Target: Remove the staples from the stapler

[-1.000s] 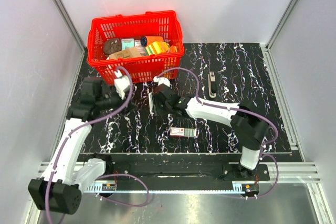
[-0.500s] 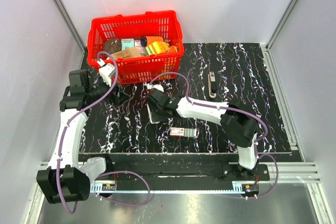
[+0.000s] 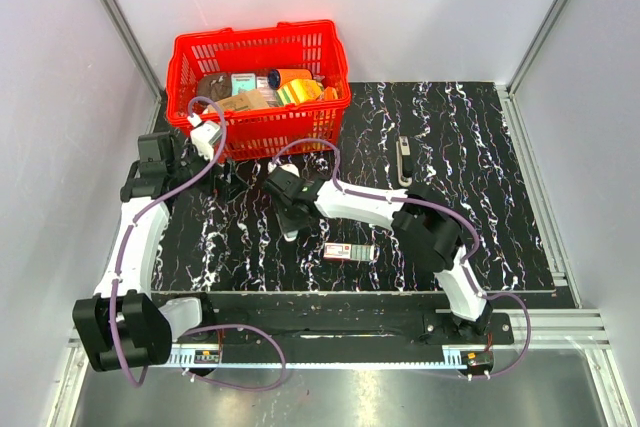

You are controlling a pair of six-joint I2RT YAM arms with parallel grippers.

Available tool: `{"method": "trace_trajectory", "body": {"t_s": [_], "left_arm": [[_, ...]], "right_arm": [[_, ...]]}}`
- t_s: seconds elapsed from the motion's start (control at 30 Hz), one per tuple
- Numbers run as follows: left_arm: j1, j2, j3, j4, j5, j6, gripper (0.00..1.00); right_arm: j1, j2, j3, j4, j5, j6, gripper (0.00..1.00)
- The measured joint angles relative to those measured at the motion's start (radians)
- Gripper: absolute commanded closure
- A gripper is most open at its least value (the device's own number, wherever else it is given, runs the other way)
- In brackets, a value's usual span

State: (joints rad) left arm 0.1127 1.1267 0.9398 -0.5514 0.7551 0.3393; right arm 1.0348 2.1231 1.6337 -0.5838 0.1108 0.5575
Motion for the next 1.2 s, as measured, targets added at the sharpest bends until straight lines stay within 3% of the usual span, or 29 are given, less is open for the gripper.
{"method": "trace_trajectory", "body": {"t_s": [0.23, 0.6, 0.67, 0.83, 0.97, 1.07, 1.2], "left_arm": [[0.002, 0.006, 0.0, 0.002, -0.019, 0.002, 0.04], [0.002, 0.009, 0.0, 0.001, -0.063, 0.02, 0.01], [0.002, 0.009, 0.0, 0.001, -0.074, 0.027, 0.01], [0.0, 0.01, 0.0, -0.018, -0.09, 0.045, 0.01], [-0.024, 0.01, 0.0, -0.033, -0.121, 0.055, 0.01], [-0.086, 0.007, 0.0, -0.031, -0.165, 0.056, 0.01], [-0.187, -0.01, -0.007, -0.02, -0.217, 0.052, 0.01]], "right_arm": [[0.006, 0.006, 0.023, -0.024, -0.008, 0.016, 0.22], [0.0, -0.067, 0.026, -0.13, 0.091, -0.024, 0.12], [-0.023, -0.122, 0.005, -0.142, 0.123, -0.031, 0.02], [-0.21, -0.288, -0.074, -0.144, 0.224, -0.052, 0.01], [-0.414, -0.313, -0.097, -0.142, 0.345, -0.057, 0.01], [-0.516, -0.309, -0.126, -0.147, 0.401, -0.068, 0.02], [-0.583, -0.304, -0.153, -0.131, 0.413, -0.105, 0.11]]}}
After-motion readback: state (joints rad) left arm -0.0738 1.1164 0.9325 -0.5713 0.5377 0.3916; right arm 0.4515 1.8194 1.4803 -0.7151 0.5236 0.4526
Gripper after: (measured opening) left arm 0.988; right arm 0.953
